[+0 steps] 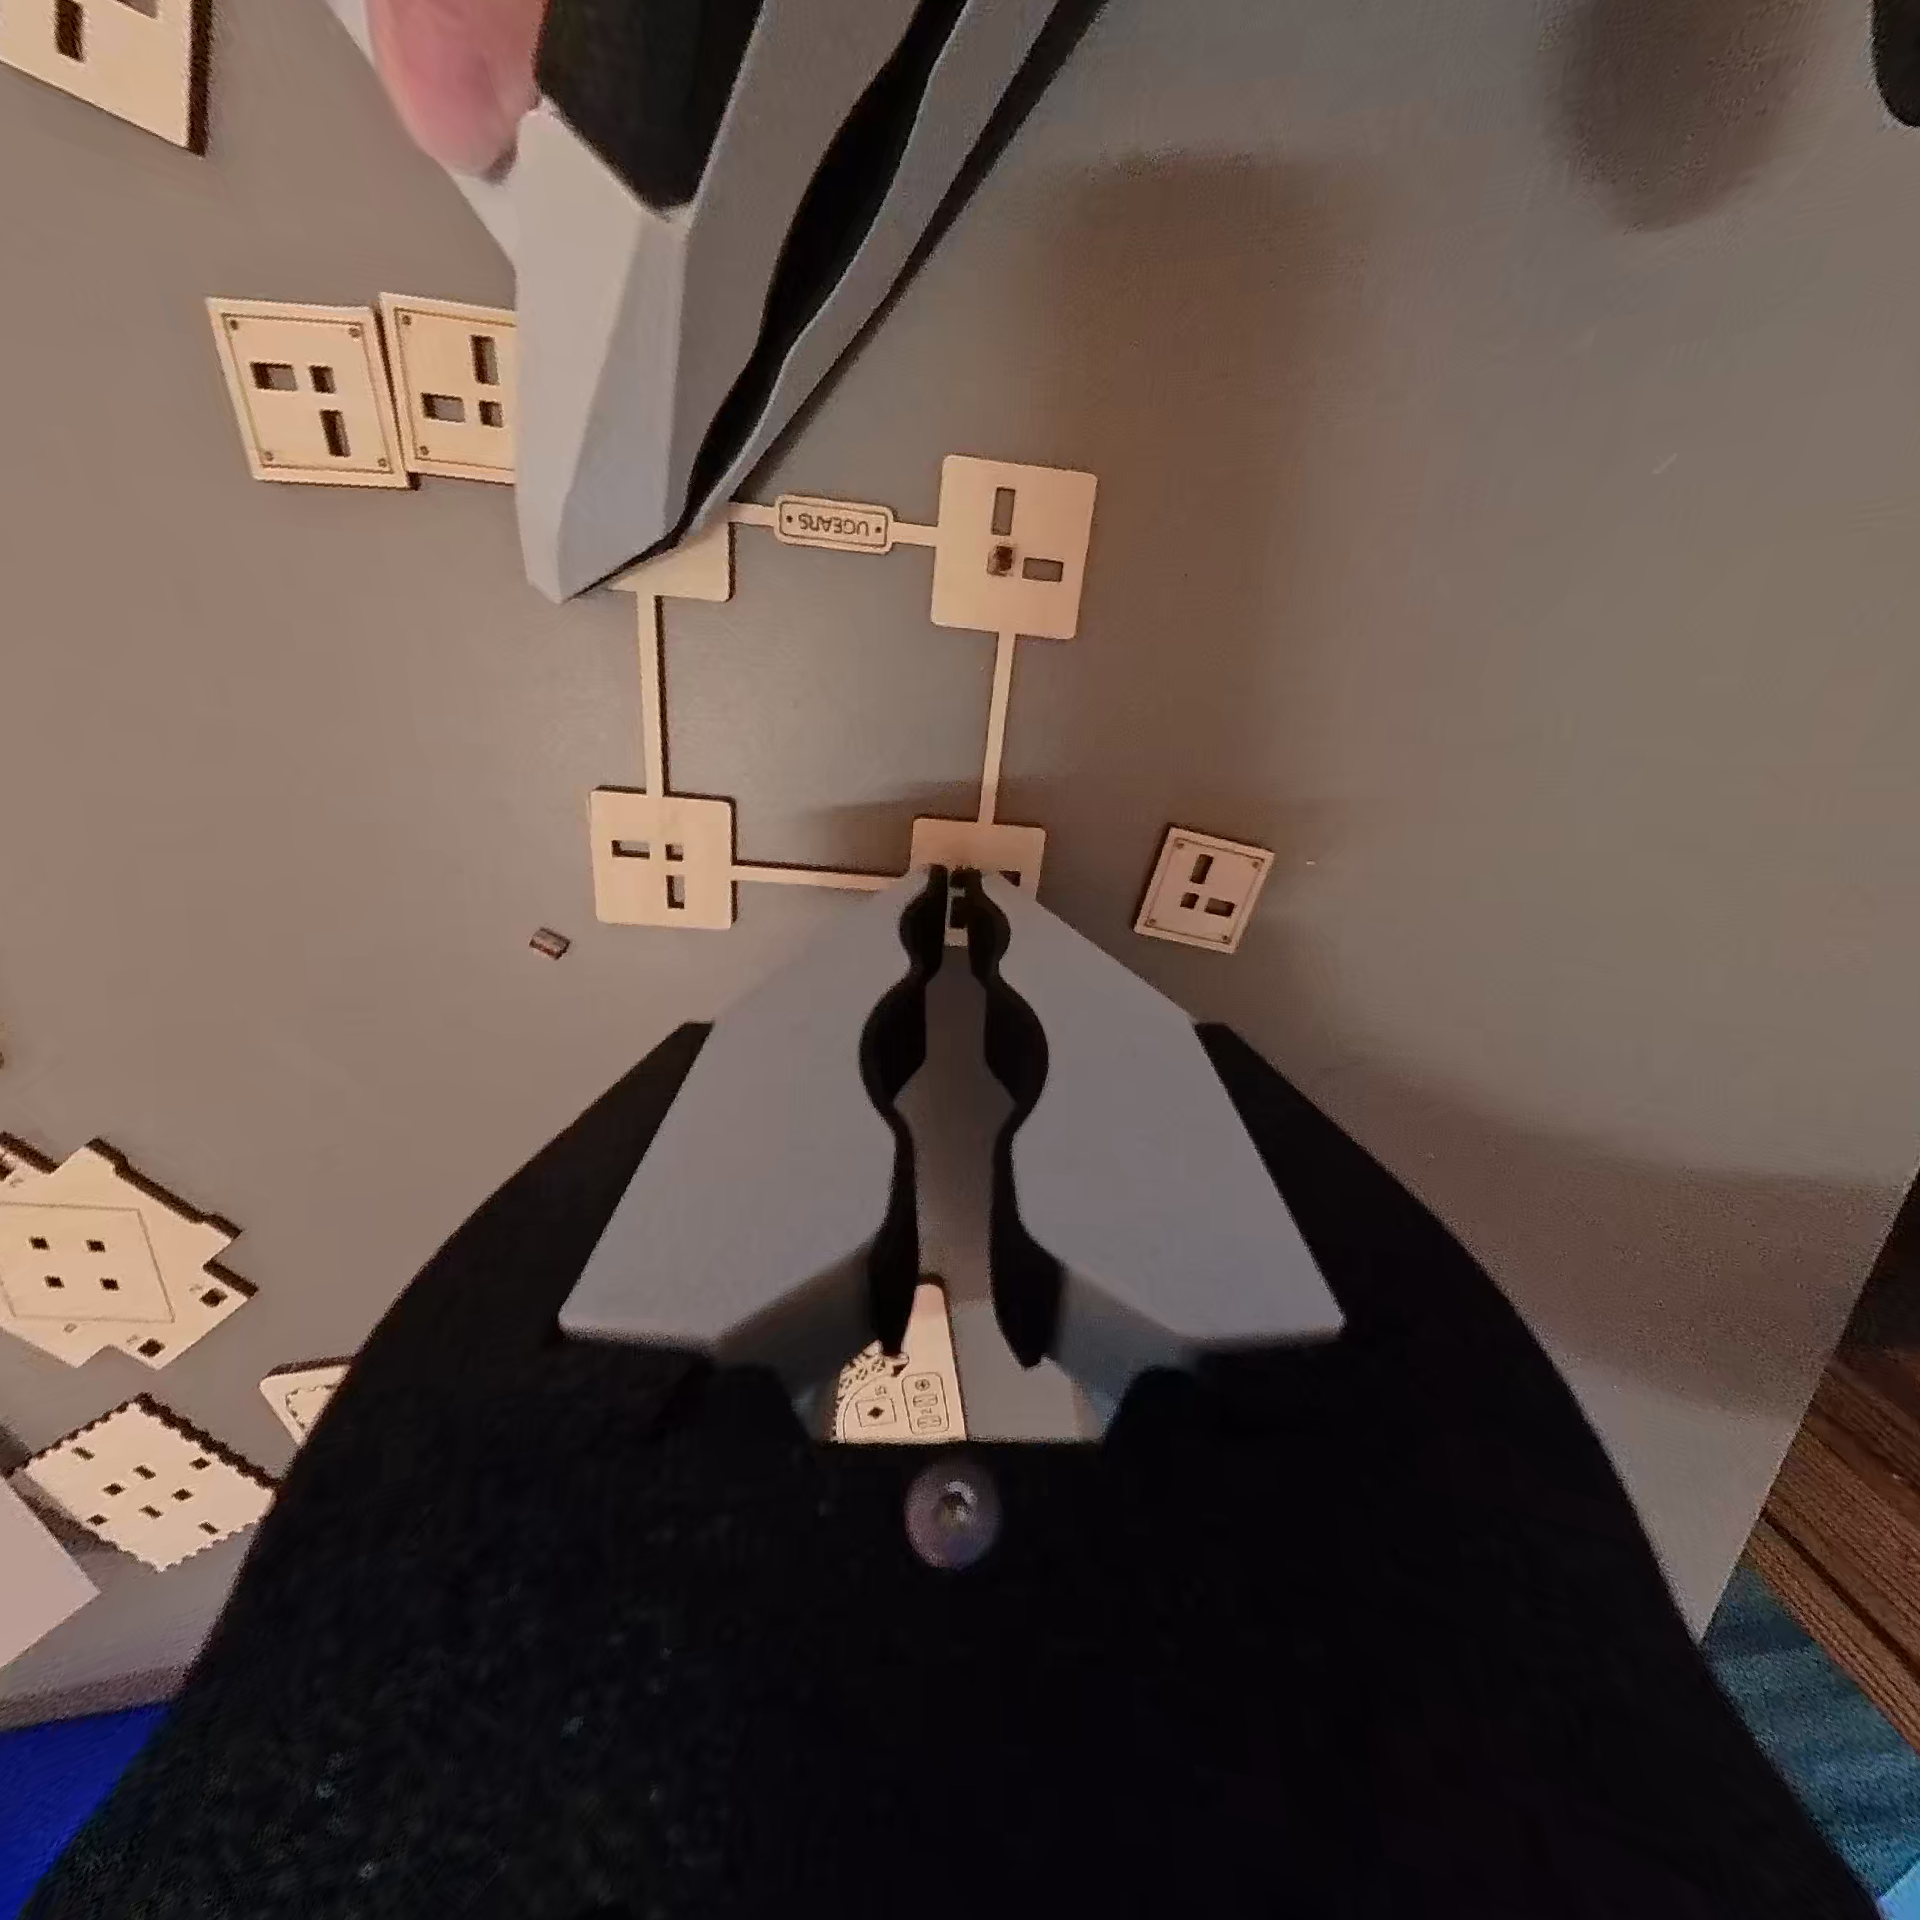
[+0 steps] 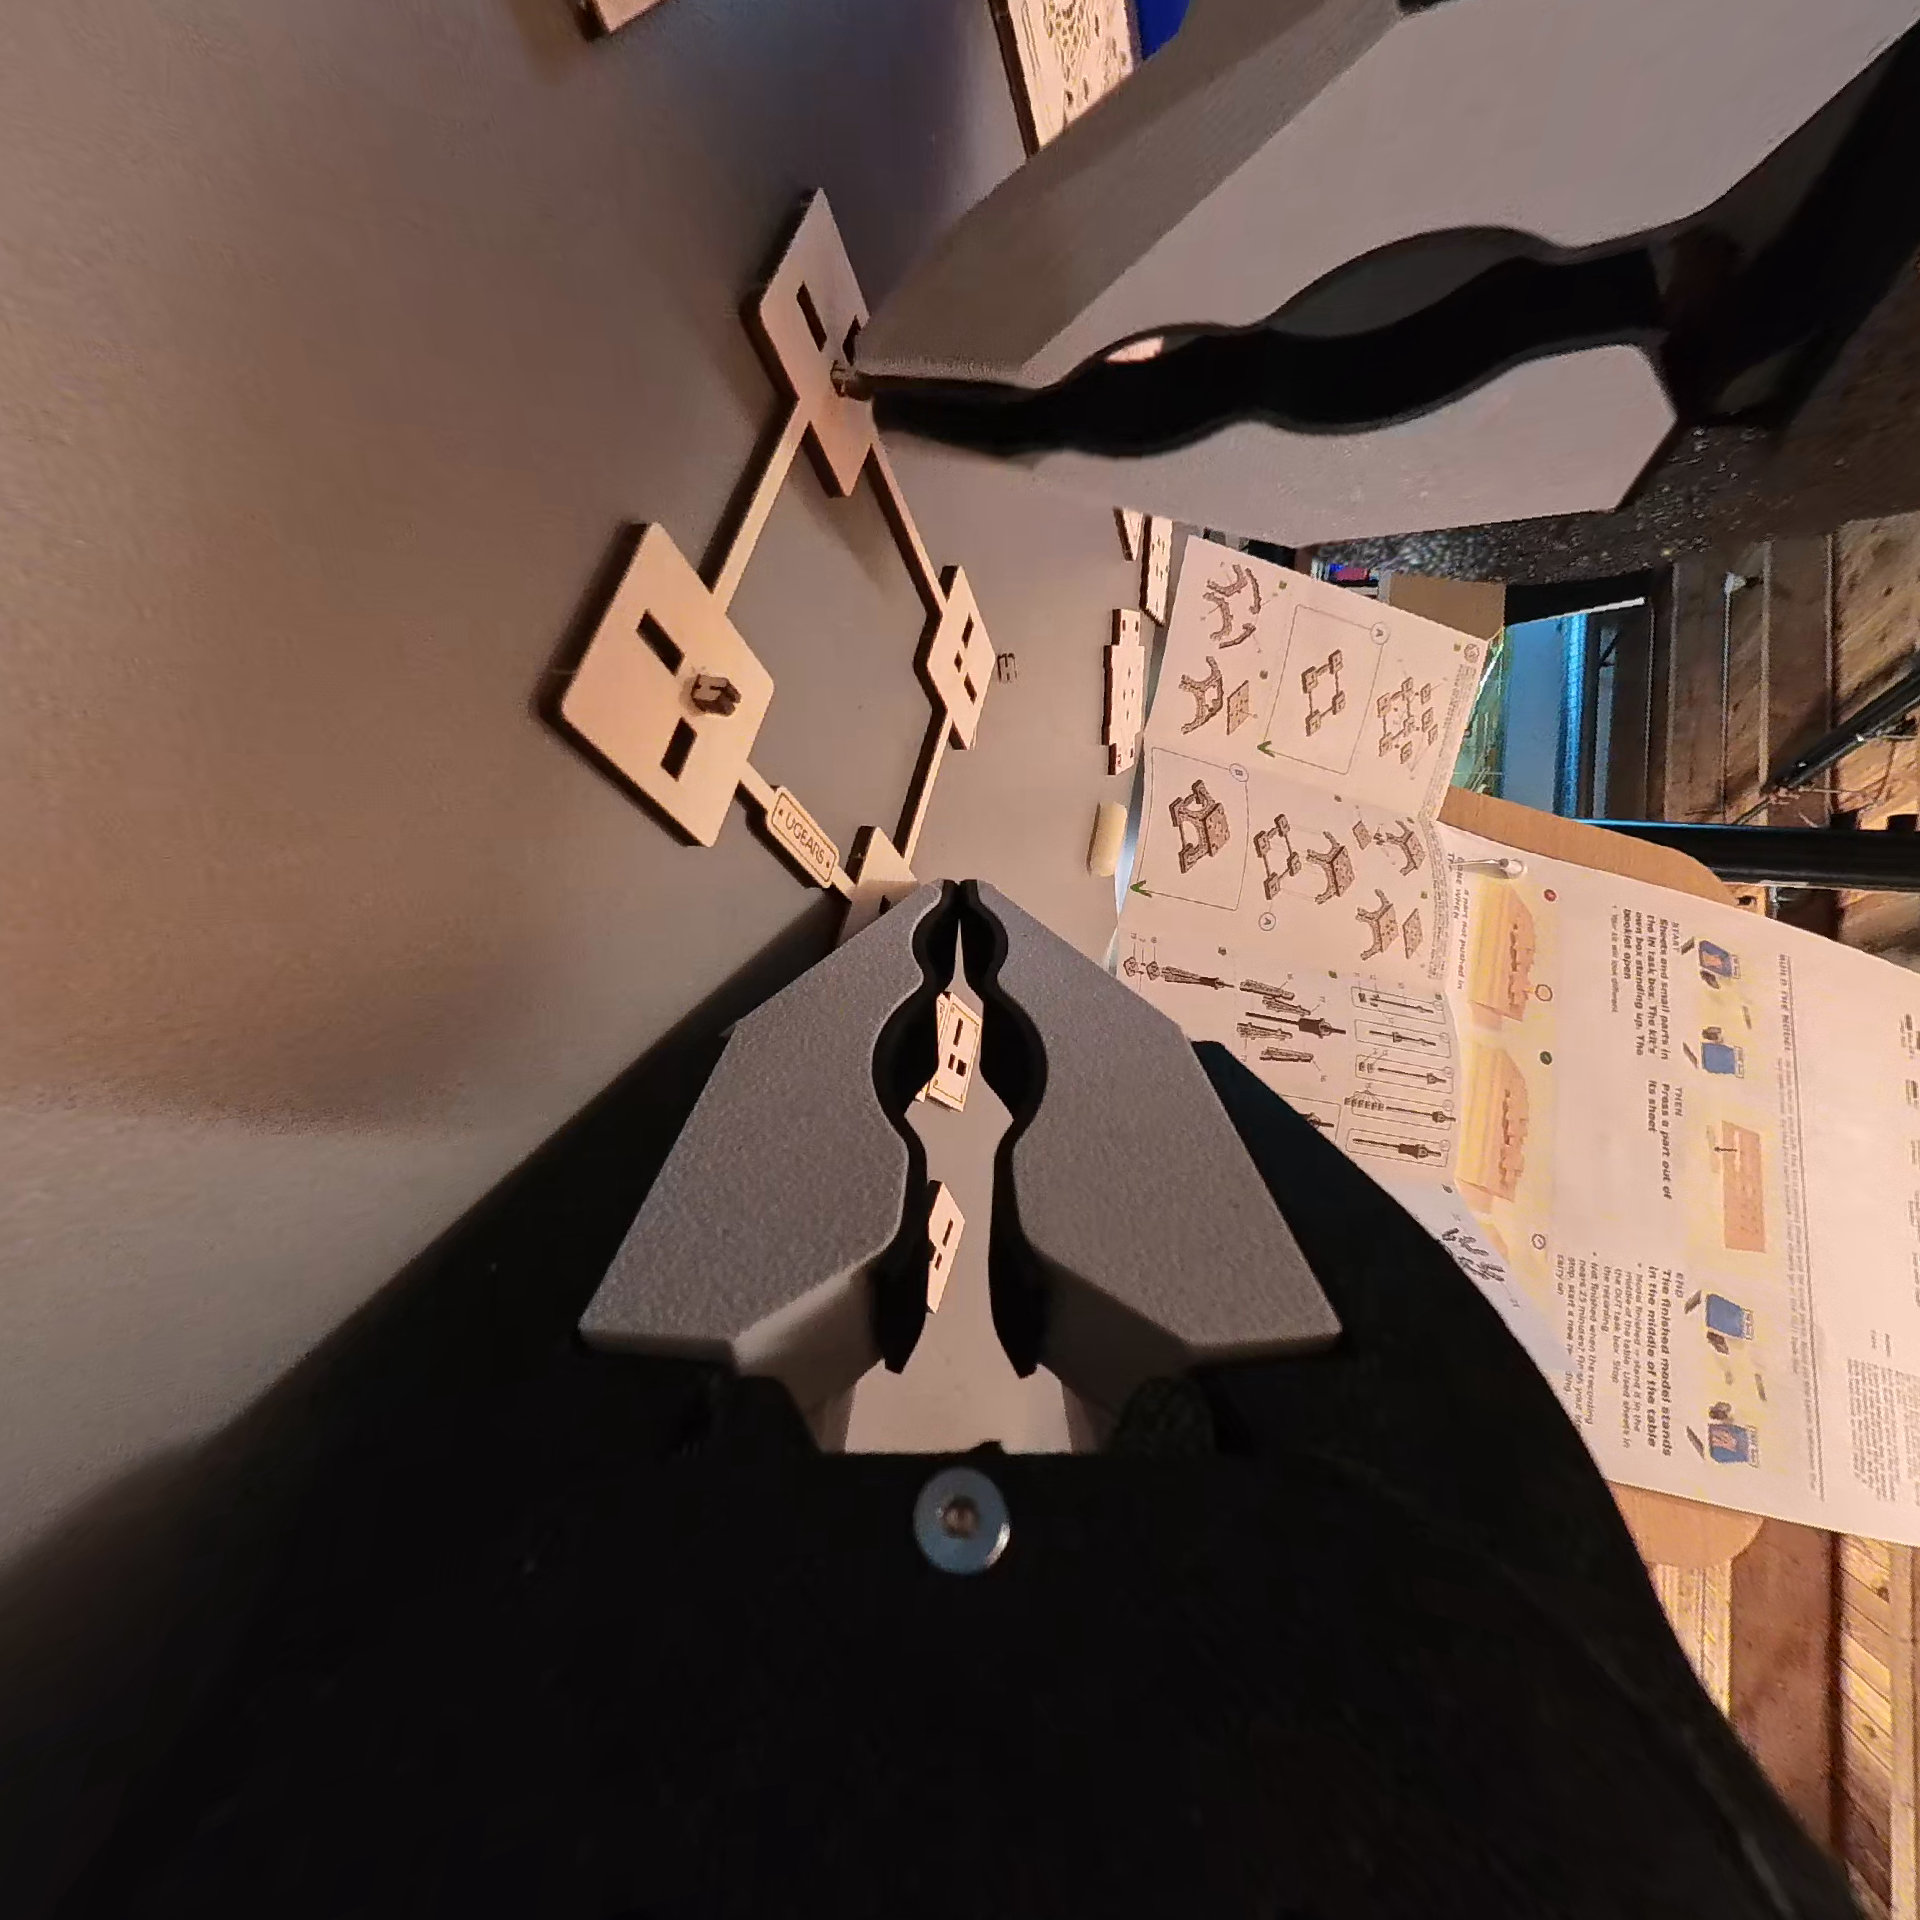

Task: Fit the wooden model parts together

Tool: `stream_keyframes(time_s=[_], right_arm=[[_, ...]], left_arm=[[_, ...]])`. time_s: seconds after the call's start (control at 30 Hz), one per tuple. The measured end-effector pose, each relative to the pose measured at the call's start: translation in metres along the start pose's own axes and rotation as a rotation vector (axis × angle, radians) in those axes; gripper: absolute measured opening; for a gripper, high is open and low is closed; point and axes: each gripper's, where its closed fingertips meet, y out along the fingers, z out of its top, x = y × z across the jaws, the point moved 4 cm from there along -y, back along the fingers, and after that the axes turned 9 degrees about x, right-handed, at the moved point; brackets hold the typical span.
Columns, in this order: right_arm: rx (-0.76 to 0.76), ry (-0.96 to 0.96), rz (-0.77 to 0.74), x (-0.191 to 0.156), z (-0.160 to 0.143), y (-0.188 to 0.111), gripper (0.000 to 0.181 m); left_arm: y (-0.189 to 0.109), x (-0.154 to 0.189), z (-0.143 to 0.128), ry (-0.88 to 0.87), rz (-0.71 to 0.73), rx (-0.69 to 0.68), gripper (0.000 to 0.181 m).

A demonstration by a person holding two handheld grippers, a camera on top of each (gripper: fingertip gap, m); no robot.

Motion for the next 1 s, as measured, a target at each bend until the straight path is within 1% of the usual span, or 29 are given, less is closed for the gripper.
stream_keyframes(time_s=[0.03, 0.37, 0.57, 0.77, 1.0], right_arm=[[0.001, 0.003, 0.000, 0.000, 0.000, 0.000, 0.000], [0.000, 0.003, -0.004, 0.000, 0.000, -0.001, 0.000], [-0.006, 0.001, -0.001, 0.001, 0.000, -0.001, 0.000], [-0.015, -0.005, 0.000, 0.001, -0.001, -0.001, 0.000], [-0.019, -0.004, 0.000, 0.002, -0.001, 0.000, 0.000]], left_arm=[[0.000, 0.000, 0.000, 0.004, -0.002, -0.003, 0.000], [0.001, 0.005, 0.002, 0.058, 0.017, -0.027, 0.000], [0.003, 0.011, 0.005, 0.139, 0.132, -0.068, 0.000], [0.004, 0.015, 0.006, 0.140, 0.235, -0.116, 0.000], [0.004, 0.015, 0.007, 0.112, 0.245, -0.134, 0.000]])
